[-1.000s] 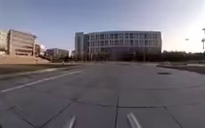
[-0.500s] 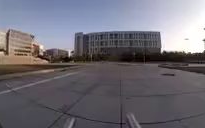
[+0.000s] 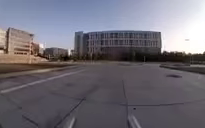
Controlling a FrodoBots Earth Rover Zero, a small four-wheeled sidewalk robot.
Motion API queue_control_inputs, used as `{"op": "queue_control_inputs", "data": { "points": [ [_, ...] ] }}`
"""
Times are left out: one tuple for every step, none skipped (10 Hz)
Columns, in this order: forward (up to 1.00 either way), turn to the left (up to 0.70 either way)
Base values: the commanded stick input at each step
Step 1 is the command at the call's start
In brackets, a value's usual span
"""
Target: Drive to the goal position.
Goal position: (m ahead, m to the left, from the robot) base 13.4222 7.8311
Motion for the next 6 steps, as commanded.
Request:
{"op": "queue_control_inputs", "data": {
  "points": [
    [0.70, 0.00],
    [0.70, 0.00],
    [0.70, 0.00],
    [0.70, 0.00],
    [0.70, 0.00],
    [0.70, 0.00]
  ]
}}
